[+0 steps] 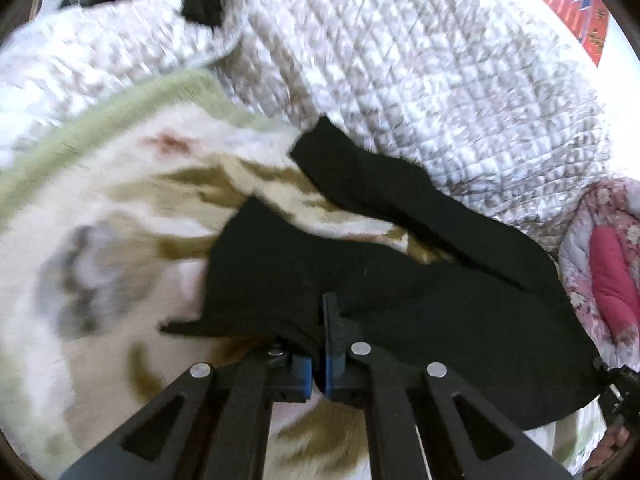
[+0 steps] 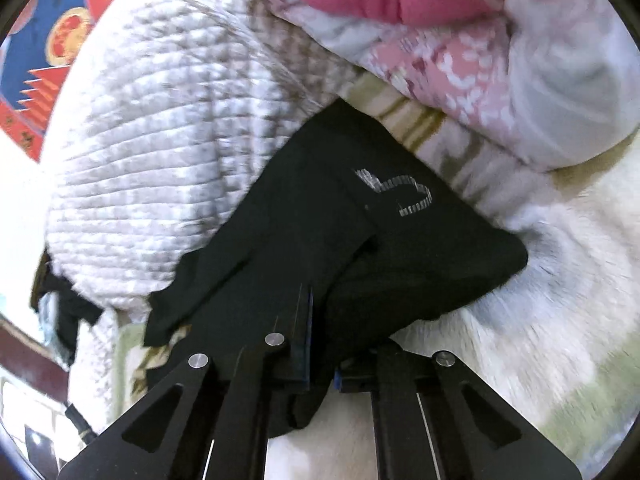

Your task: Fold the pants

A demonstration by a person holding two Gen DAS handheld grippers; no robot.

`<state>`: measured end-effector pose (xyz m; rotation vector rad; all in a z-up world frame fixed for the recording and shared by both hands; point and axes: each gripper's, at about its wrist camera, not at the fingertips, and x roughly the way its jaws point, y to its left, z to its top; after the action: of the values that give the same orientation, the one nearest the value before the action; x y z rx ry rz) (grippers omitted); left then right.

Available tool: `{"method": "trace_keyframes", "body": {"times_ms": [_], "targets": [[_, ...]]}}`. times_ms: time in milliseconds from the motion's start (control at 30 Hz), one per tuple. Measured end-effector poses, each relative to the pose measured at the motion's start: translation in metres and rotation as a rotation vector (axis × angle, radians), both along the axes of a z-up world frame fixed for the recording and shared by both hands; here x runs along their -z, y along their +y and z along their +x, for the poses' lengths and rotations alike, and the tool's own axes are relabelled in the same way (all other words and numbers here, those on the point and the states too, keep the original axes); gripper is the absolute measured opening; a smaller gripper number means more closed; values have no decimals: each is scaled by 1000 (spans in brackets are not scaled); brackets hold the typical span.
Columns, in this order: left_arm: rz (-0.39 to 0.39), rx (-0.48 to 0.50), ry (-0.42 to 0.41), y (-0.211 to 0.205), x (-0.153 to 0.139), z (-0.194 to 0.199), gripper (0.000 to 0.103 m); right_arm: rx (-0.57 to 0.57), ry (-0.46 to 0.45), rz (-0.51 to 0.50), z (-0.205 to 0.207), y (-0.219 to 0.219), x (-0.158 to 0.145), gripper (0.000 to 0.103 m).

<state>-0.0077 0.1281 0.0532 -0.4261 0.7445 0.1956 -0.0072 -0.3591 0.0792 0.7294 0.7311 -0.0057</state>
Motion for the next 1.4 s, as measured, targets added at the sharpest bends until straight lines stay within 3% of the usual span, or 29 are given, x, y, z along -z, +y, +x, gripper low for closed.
{"method": "trace_keyframes", "body": {"times_ms": [100,167,267,333,400,500,633,700,767,833,933,1000,1067,1100,1167,1267,1333,1400], "targets": [[-21,4,-34,6,-13,-39,5,-9,9,11,-35,-2,-7,6],[2,10,-30,4,-11,-61,5,-7,65,1,-54,1,2,6],[8,26,37,3,11,-76,6,2,149,18,-66,3,21,6],[-37,30,112,8,29,-76,7,9,181,-6,-66,6,25,6],[-69,2,151,15,36,-78,10,21,202,-9,-69,5,29,8],[-79,-57,129,30,31,-93,15,62,191,-2,-85,-2,25,12],[6,-168,87,48,16,-114,19,145,154,-88,-110,-6,8,18],[66,-175,62,52,8,-111,25,177,122,-163,-116,-4,-5,22],[86,-143,51,54,4,-94,44,159,87,-230,-110,1,-15,29],[101,-55,43,53,5,-71,54,102,71,-290,-94,9,-22,47],[171,13,112,49,16,-23,54,34,55,-388,-69,18,-26,52],[186,15,158,48,23,-4,54,1,68,-394,-51,18,-25,52],[252,72,203,39,34,14,51,-9,69,-429,-37,20,-24,52],[303,71,233,32,40,18,44,-1,76,-474,-32,22,-23,52],[439,80,258,19,45,23,5,10,107,-505,-26,20,-14,52],[444,62,232,20,41,22,5,89,162,-502,-32,7,-4,52],[464,18,197,26,31,21,5,155,156,-516,-40,-5,-7,52],[429,7,176,29,22,19,5,202,141,-518,-48,-15,-13,52]]}}
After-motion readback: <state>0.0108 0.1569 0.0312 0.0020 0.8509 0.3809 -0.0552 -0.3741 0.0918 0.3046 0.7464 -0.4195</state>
